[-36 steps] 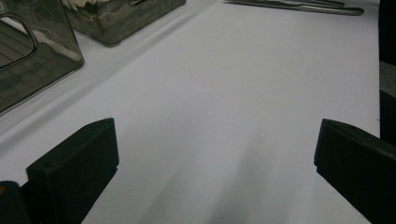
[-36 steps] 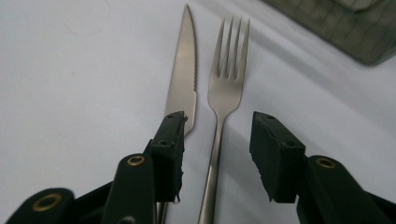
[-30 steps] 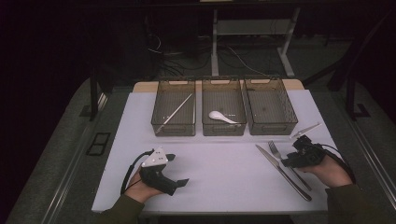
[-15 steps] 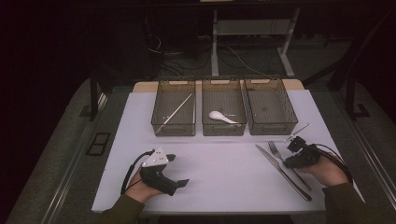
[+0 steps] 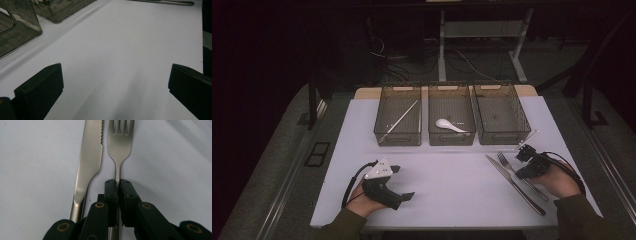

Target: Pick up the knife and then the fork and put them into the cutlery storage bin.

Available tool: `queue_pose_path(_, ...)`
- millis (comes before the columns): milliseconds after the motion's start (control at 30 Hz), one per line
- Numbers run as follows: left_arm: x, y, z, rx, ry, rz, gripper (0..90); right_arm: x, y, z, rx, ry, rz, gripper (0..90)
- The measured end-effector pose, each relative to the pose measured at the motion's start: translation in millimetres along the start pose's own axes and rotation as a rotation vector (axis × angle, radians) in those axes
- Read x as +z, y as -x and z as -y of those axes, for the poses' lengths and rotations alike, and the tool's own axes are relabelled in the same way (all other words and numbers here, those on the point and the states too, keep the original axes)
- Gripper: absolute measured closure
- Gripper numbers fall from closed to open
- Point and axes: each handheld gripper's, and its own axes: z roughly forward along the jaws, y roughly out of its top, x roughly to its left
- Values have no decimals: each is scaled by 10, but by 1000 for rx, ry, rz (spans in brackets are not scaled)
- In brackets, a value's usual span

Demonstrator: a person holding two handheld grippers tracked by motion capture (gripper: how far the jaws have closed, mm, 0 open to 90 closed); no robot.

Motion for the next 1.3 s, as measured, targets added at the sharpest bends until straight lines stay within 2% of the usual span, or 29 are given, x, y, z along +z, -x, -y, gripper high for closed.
queue_pose_path(367,-5,1,-2,2,0,0,0,-21,25,31,-4,18,-6,851)
queue_pose_path(667,-5,5,-4,4,-1,1,0,-143,145,127,35,123,-18,851)
queue_pose_path(1133,0,7,-2,2,-1,7,0,-314,299,244,107,382,-82,851)
queue_pose_path(1300,3,0,3,2,-1,9,0,-405,351,299,125,532,-103,851)
